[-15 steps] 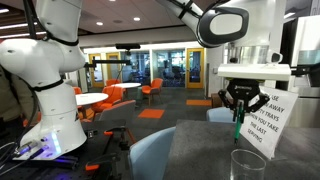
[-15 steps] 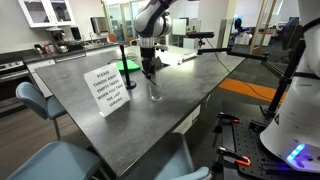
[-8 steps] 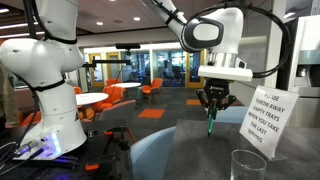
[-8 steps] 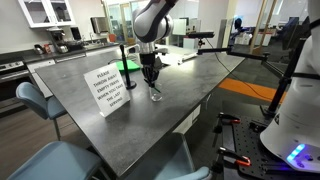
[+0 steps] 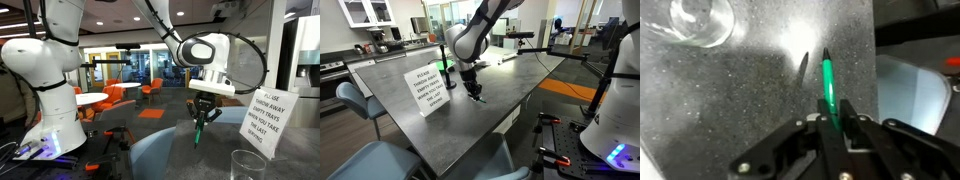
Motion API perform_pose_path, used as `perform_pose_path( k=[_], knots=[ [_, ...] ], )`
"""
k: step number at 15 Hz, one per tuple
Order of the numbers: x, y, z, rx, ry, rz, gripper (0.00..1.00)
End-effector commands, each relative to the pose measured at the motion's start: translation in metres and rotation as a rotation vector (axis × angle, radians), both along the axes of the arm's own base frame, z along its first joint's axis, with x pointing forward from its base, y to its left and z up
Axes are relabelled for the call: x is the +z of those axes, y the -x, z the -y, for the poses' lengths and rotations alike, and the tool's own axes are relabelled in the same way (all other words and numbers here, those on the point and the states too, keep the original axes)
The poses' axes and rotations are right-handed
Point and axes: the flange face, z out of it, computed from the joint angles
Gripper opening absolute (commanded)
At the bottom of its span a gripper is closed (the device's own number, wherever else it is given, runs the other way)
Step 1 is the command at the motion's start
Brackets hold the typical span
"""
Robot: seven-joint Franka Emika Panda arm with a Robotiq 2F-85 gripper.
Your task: Take the pen out of the glass
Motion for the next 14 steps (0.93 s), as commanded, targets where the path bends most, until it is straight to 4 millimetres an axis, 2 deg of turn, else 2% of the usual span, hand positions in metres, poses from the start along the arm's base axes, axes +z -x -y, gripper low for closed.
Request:
perform_pose_path(
  k=[1, 3, 4, 5, 8, 12, 13, 14],
  knots=[
    [-0.011, -0.001, -0.007, 0.016, 0.02, 0.025, 0.04],
    [-0.019, -0.003, -0.007, 0.016, 0.009, 0.03, 0.04],
    [-0.022, -0.005, -0.007, 0.023, 0.013, 0.044, 0.43],
    [-0.023, -0.006, -0.007, 0.025, 0.006, 0.056, 0.44],
    [-0.012, -0.012, -0.007, 0.058, -0.01, 0.143, 0.66],
    [0.022, -0.015, 0.001, 0.079, -0.046, 0.249, 0.95],
    [0.032, -0.014, 0.004, 0.093, -0.064, 0.259, 1.0],
    [0.042, -0.012, 0.007, 0.109, -0.075, 0.266, 1.0]
  ],
)
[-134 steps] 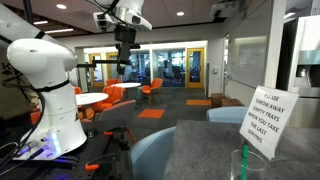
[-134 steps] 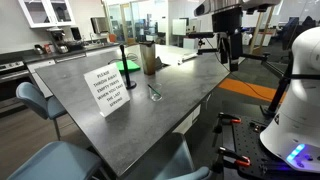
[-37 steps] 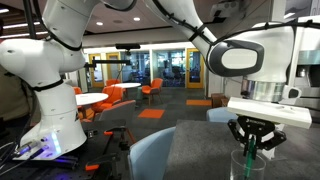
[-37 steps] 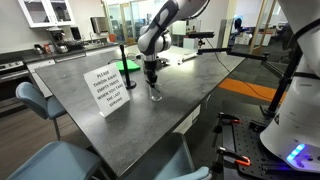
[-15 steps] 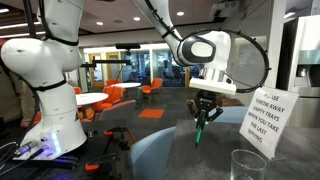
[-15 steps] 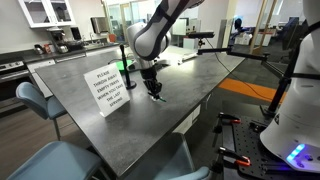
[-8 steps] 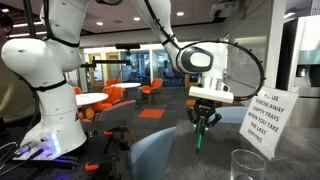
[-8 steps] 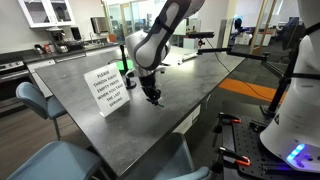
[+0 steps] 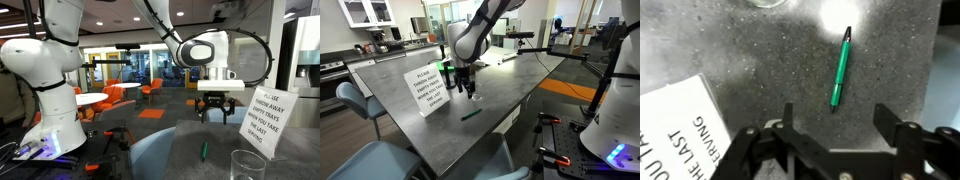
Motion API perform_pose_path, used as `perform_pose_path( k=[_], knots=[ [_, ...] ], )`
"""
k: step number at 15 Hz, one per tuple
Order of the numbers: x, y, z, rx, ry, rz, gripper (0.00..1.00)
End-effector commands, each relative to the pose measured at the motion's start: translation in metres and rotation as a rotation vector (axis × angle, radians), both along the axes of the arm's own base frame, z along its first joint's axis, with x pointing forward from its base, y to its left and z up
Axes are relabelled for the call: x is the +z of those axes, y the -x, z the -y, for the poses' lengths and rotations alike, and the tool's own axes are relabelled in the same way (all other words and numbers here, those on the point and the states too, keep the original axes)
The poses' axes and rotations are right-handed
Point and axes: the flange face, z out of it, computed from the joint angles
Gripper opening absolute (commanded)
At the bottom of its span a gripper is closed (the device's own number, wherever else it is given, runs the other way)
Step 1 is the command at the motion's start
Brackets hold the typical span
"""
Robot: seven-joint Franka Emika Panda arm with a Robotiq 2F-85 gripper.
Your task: Take the pen out of the glass
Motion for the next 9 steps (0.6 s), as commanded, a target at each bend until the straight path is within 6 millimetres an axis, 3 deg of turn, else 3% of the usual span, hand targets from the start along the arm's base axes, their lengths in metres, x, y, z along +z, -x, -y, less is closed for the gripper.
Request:
perform_pose_path(
  k=[1, 9],
  knots=[
    [0.034, 0.014, 0.006, 0.058, -0.04, 0.044, 1.0],
    [0.095, 0.048, 0.015, 0.068, -0.019, 0.044, 1.0]
  ],
)
